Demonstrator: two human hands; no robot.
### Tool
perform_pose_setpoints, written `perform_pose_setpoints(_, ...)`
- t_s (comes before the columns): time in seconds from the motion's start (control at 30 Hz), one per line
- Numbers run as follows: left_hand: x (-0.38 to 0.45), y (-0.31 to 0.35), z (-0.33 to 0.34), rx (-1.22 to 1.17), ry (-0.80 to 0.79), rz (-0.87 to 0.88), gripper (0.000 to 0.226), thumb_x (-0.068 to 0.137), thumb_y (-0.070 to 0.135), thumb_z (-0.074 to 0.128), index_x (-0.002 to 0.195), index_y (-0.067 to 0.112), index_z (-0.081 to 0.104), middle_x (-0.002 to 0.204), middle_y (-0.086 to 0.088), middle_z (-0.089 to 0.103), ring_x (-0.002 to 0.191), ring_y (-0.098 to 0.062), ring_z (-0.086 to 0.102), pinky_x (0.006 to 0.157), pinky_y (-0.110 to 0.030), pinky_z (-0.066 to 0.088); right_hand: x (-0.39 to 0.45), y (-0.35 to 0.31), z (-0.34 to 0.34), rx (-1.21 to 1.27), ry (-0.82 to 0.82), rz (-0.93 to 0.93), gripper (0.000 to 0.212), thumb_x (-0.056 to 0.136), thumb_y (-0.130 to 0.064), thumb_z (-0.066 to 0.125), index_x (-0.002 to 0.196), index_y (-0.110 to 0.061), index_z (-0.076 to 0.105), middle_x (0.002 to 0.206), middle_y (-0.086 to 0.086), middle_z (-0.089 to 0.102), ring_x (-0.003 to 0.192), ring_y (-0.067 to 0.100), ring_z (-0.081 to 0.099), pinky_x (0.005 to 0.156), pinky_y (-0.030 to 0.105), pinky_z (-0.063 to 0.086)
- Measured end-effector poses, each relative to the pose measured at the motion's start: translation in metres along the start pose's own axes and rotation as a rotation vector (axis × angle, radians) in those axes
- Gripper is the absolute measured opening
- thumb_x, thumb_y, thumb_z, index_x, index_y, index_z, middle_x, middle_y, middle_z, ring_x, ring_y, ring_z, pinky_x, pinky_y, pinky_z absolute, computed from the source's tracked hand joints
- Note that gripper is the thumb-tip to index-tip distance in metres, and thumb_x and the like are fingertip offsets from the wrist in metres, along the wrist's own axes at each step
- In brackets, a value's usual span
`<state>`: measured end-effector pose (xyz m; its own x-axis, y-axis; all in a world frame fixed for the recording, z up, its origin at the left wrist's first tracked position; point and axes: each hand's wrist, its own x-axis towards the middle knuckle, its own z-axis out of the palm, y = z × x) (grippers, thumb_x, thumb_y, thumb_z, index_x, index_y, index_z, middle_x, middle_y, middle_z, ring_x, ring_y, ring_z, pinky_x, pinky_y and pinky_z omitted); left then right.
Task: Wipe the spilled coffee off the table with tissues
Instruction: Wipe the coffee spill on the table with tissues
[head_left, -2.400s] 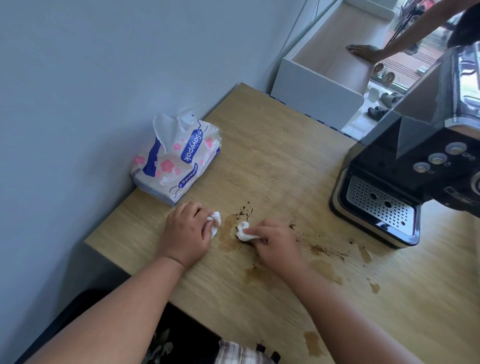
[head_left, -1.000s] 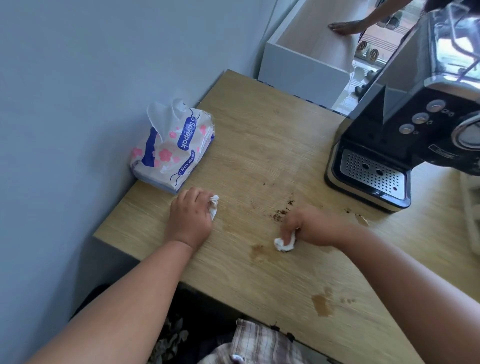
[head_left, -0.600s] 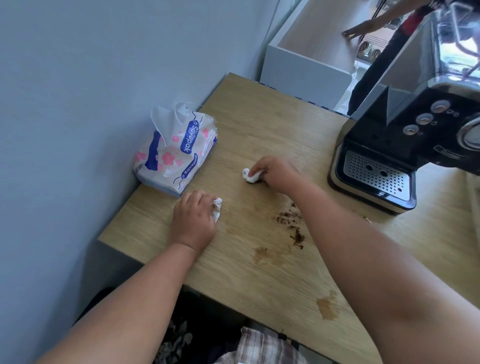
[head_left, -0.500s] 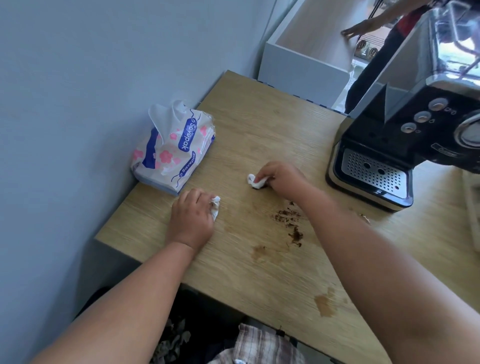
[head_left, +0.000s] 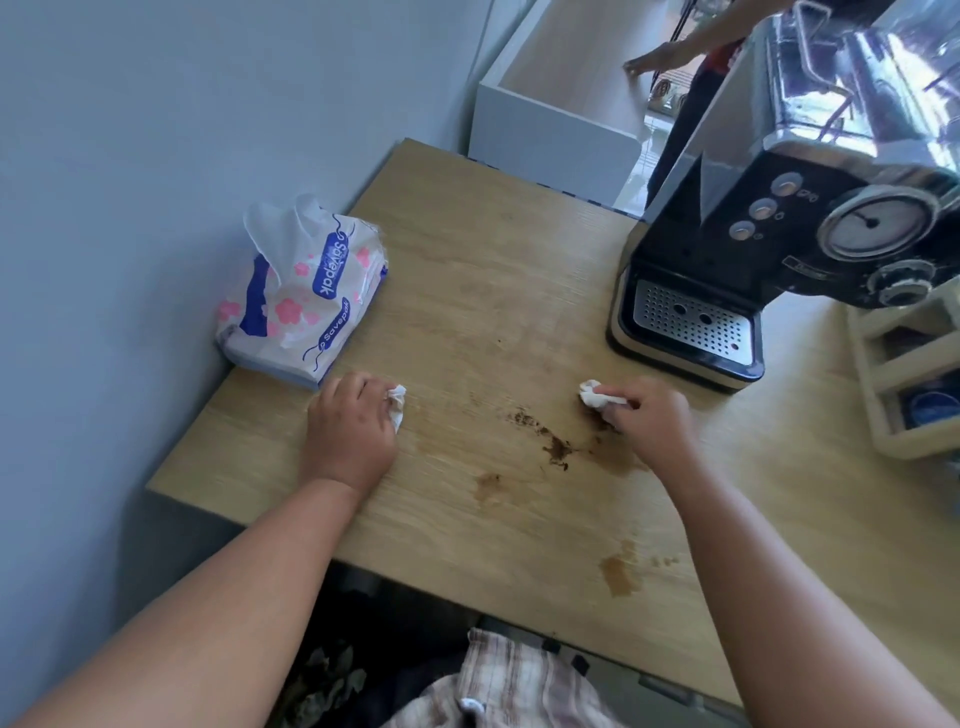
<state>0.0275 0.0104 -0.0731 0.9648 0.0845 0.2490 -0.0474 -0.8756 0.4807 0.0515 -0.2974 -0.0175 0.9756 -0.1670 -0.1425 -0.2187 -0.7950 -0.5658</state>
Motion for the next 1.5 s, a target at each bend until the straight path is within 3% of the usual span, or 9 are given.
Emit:
perform_pose_setpoints(0.13,0.000,0.001,-0.001,-0.014,0.012,0.004,0.037,0.077,0.028,0.033,0.087,0.013,0.066,0.081,-0.011,0.061,0.072,-0.034,0.054,0.062,-0.039,0.042,-0.033,-0.007,0.024,-0.044,0.102,0.026,0.021,0.081,-0.014,0.059,0.096,-0.021,0.072,0.085,0.001,0.064,0.076,0.019,0.055,0.066,0.036,0.049)
perform_pose_setpoints(0.3,-0.001,0.002,-0.001,-0.015,0.040,0.012,0.036,0.079,0.028,0.034,0.084,0.009,0.065,0.079,-0.015,0.060,0.070,-0.036,0.054,0.061,-0.041,0.043,-0.065,-0.016,0.048,-0.038,-0.021,-0.010,0.024,0.084,-0.015,0.057,0.103,-0.020,0.070,0.094,0.005,0.060,0.086,0.023,0.055,0.073,0.035,0.048)
perform_pose_setpoints(0.47,-0.002,0.001,0.000,-0.023,0.031,0.008,0.036,0.077,0.027,0.034,0.086,0.010,0.064,0.084,-0.015,0.061,0.076,-0.037,0.054,0.066,-0.042,0.044,-0.065,-0.020,0.036,0.232,0.109,0.045,0.022,0.082,-0.013,0.061,0.100,-0.023,0.070,0.088,-0.006,0.061,0.077,0.003,0.051,0.060,0.015,0.035)
perform_pose_setpoints(0.63,-0.002,0.002,-0.001,-0.027,0.034,0.003,0.038,0.078,0.029,0.034,0.085,0.009,0.065,0.084,-0.016,0.061,0.076,-0.037,0.054,0.066,-0.042,0.044,-0.074,-0.021,0.051,-0.020,-0.044,-0.121,0.023,0.085,-0.014,0.057,0.101,-0.024,0.070,0.080,-0.014,0.051,0.082,0.012,0.050,0.070,0.030,0.044)
perform_pose_setpoints(0.8,0.002,0.004,0.002,-0.031,0.013,-0.007,0.040,0.076,0.030,0.032,0.086,0.011,0.066,0.085,-0.013,0.060,0.078,-0.035,0.053,0.067,-0.042,0.043,-0.065,-0.014,0.054,-0.065,-0.022,-0.163,0.027,0.083,-0.008,0.056,0.100,-0.022,0.071,0.084,-0.012,0.054,0.085,0.014,0.050,0.071,0.028,0.038)
perform_pose_setpoints(1.03,0.002,0.007,0.011,-0.017,-0.009,-0.015,0.033,0.077,0.024,0.037,0.086,0.012,0.067,0.084,-0.011,0.060,0.078,-0.034,0.053,0.069,-0.042,0.044,-0.046,0.002,0.026,-0.137,-0.236,-0.212,0.021,0.081,-0.010,0.063,0.095,-0.023,0.072,0.093,-0.006,0.065,0.089,0.014,0.056,0.079,0.033,0.049)
perform_pose_setpoints(1.2,-0.011,0.027,-0.007,0.019,0.038,0.057,0.037,0.078,0.027,0.039,0.094,0.012,0.070,0.084,-0.010,0.059,0.079,-0.034,0.053,0.068,-0.042,0.046,-0.056,0.030,0.001,-0.054,0.048,-0.107,0.021,0.084,-0.014,0.060,0.101,-0.021,0.071,0.098,-0.003,0.064,0.089,0.018,0.056,0.072,0.029,0.043)
perform_pose_setpoints(1.27,-0.003,0.023,-0.013,-0.009,0.030,0.062,0.039,0.077,0.027,0.041,0.097,0.012,0.070,0.084,-0.010,0.060,0.078,-0.034,0.054,0.068,-0.042,0.047,-0.050,0.017,0.015,-0.069,0.083,-0.105,0.022,0.087,-0.017,0.057,0.105,-0.021,0.069,0.094,-0.002,0.062,0.085,0.017,0.054,0.068,0.027,0.037)
perform_pose_setpoints(1.5,-0.013,0.010,-0.003,-0.012,0.046,0.094,0.039,0.079,0.022,0.040,0.100,0.010,0.071,0.089,-0.009,0.071,0.075,-0.033,0.059,0.069,-0.037,0.047,-0.070,0.002,0.028,-0.147,-0.101,-0.239,0.023,0.086,-0.016,0.056,0.102,-0.027,0.069,0.094,-0.010,0.060,0.088,0.012,0.051,0.070,0.025,0.036)
